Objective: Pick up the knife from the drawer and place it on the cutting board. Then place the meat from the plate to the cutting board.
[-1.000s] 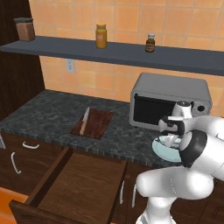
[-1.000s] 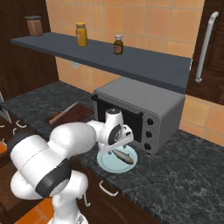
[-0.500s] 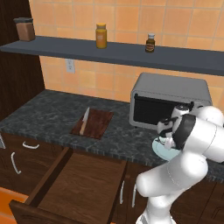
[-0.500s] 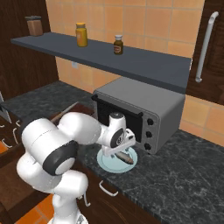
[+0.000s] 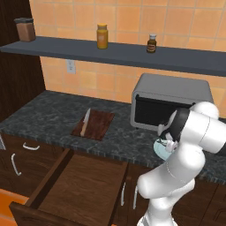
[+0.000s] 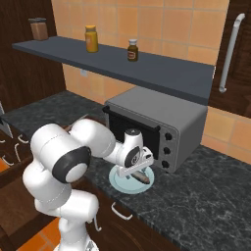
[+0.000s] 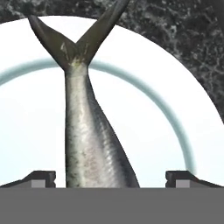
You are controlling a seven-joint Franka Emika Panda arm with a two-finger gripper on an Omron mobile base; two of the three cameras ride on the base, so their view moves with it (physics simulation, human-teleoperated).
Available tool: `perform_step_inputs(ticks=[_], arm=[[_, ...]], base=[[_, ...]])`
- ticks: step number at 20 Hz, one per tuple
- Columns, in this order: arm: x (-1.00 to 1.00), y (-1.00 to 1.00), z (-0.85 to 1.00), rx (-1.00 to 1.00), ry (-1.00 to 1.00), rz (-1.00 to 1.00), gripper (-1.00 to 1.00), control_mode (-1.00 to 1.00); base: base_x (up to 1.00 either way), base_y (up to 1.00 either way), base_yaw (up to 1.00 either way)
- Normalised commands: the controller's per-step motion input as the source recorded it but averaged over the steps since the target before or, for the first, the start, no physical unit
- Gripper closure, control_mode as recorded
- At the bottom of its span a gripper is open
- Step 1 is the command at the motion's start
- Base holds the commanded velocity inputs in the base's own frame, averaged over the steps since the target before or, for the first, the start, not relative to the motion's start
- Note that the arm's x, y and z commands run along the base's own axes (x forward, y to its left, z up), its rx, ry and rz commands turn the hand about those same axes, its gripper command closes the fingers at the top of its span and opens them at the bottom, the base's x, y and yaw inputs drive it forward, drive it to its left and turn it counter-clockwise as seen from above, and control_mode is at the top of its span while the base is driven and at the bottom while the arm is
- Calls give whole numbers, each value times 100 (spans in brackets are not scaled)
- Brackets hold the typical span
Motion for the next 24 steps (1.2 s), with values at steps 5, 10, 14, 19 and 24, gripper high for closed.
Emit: perform_step_inputs(ticks=[5, 10, 14, 19, 24], arm=[[0, 0, -24, 0, 0, 0, 100, -100], [-35, 17, 12, 0, -6, 1, 100, -100], [-31, 40, 60, -3, -13, 9, 100, -100], [-22, 62, 85, -2, -12, 17, 100, -100], [-13, 63, 77, 0, -12, 21, 100, -100]], base=[[0, 0, 0], [0, 0, 0], [0, 0, 0], [0, 0, 0], [0, 0, 0]])
